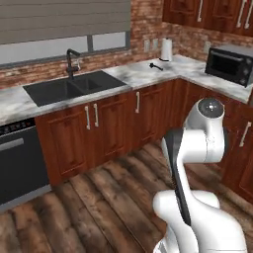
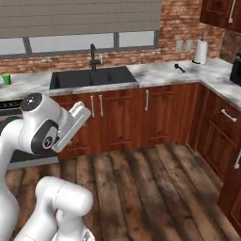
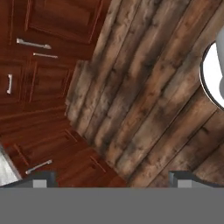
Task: Move the cup from next to the sink to the open cabinet. Then, move the bowl with the onion to the fridge to clear the area for faucet cleaning.
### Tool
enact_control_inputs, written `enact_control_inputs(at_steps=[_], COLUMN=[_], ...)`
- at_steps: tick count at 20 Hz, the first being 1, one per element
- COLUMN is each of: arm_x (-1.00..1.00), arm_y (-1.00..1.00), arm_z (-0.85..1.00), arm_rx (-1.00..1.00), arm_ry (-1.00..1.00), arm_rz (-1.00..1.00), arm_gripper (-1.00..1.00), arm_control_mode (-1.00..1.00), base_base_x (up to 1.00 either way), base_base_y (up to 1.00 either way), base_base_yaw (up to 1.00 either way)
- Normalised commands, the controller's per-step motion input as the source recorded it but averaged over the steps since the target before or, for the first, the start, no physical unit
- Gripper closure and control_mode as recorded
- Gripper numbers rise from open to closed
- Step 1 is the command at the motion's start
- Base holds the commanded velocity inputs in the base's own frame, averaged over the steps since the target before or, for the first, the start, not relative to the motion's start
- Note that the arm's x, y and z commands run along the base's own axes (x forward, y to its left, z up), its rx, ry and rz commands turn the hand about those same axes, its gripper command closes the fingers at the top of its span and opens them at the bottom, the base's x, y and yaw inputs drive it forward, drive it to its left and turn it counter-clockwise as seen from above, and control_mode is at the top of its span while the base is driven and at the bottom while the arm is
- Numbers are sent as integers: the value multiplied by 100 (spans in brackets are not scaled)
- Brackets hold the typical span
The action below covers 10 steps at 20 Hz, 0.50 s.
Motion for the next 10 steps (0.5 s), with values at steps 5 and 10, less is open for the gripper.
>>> enact_control_inputs(at_steps=[5, 10], arm_x=[0, 0], arm_y=[0, 0], arm_z=[0, 0], arm_rx=[0, 0], arm_ry=[0, 0], arm_rz=[0, 0], arm_gripper=[-100, -100], arm_control_mode=[100, 100], base_base_x=[23, 100], base_base_y=[74, 88], base_base_yaw=[65, 17])
